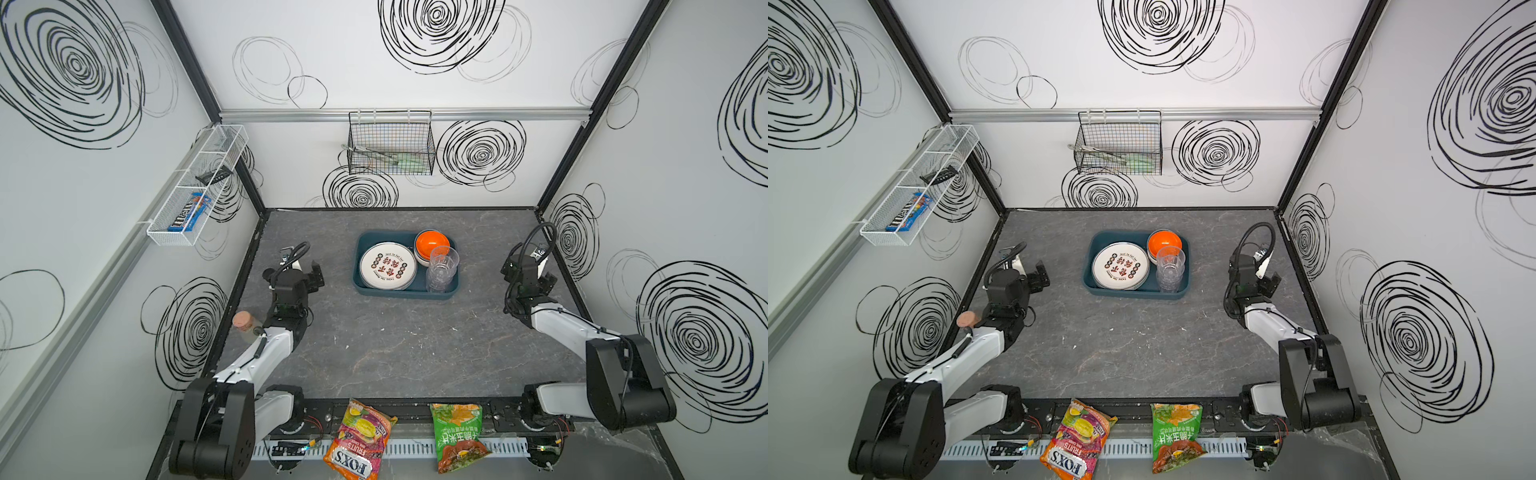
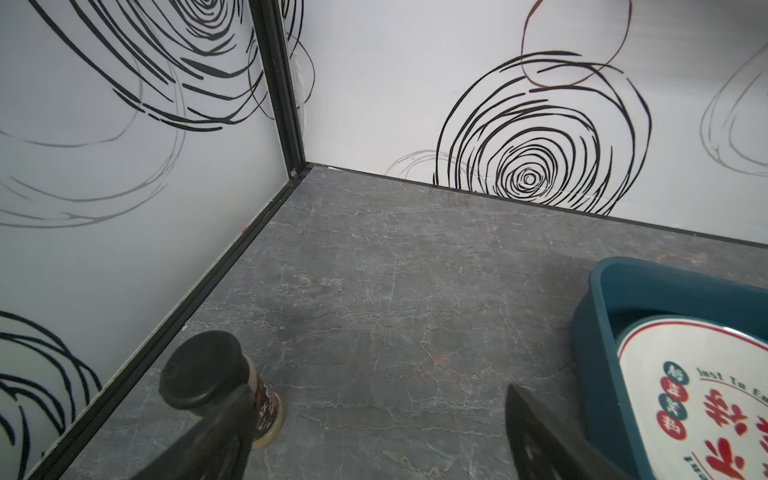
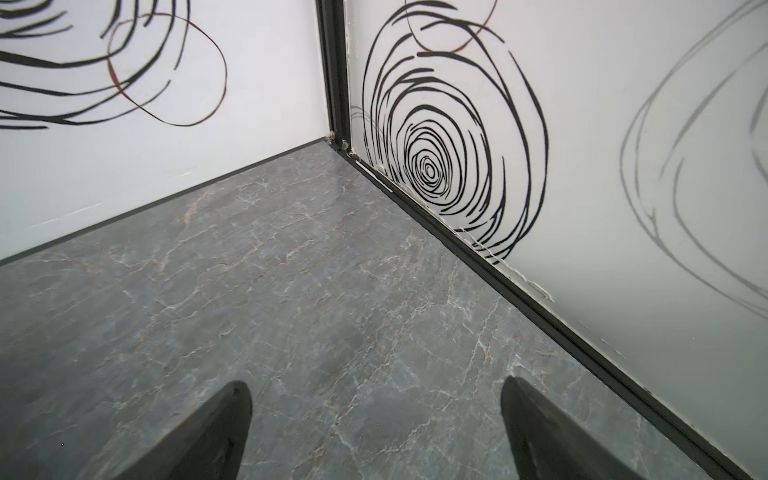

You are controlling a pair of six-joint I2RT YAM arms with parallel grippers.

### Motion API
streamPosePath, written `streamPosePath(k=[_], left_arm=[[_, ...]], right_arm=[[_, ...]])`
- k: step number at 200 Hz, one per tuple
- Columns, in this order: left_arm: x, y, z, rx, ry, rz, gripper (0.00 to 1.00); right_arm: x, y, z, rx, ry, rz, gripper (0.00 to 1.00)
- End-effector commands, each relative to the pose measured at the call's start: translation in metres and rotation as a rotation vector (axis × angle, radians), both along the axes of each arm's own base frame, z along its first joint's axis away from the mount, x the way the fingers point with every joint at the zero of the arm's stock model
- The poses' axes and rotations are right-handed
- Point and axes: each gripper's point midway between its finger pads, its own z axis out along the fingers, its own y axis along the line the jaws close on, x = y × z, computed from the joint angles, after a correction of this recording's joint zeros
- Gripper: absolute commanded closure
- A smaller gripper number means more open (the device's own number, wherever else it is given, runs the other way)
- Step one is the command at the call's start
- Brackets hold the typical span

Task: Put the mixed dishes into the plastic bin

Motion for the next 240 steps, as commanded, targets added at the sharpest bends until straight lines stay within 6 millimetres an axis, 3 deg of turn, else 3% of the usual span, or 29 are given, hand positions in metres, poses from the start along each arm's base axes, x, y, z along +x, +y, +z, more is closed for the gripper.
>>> streamPosePath(k=[1,23,47,62,74,91,102,121,148,164,184,196,240], left_arm=[[0.008,0.003,0.02,0.02,-0.148,0.006,0.04],[0.004,-0.003,0.016,0.014,-0.214,-0.031,0.04],[-0.003,-0.007,0.011,0.038,-0.265,-0.053,0.04],[-0.011,-0.01,0.005,0.043,-0.294,-0.058,0.04],[-0.01,-0.013,0.001,0.055,-0.298,-0.066,0.04],[-0.006,-0.034,-0.007,0.102,-0.284,-0.157,0.04],[-0.007,-0.035,-0.006,0.104,-0.288,-0.162,0.04],[-0.004,-0.034,-0.007,0.095,-0.286,-0.167,0.04],[-0.005,-0.033,-0.007,0.096,-0.285,-0.161,0.04],[-0.008,-0.032,-0.006,0.108,-0.295,-0.137,0.04],[-0.009,-0.031,-0.005,0.111,-0.298,-0.118,0.04],[-0.009,-0.031,-0.005,0.112,-0.297,-0.119,0.04],[-0.009,-0.031,-0.005,0.112,-0.299,-0.119,0.04]], right_arm=[[-0.001,-0.006,-0.003,-0.011,-0.075,-0.018,0.03],[-0.004,-0.004,-0.016,-0.019,-0.078,0.008,0.03],[-0.003,-0.002,-0.012,-0.029,-0.106,0.063,0.03],[-0.013,-0.006,-0.003,-0.025,-0.198,0.075,0.03],[-0.02,-0.012,-0.008,-0.001,-0.234,0.105,0.03],[-0.013,-0.014,-0.012,0.059,-0.209,0.133,0.03],[-0.01,-0.012,-0.013,0.058,-0.202,0.161,0.03],[0.001,-0.001,-0.017,0.052,-0.169,0.235,0.03],[0.014,0.038,-0.023,0.023,-0.144,0.48,0.03],[-0.002,0.031,-0.015,-0.023,-0.245,0.46,0.03],[0.005,0.029,-0.025,0.034,-0.172,0.438,0.03],[0.002,0.031,-0.018,0.006,-0.213,0.449,0.03],[0.005,0.032,-0.022,0.015,-0.18,0.436,0.03]])
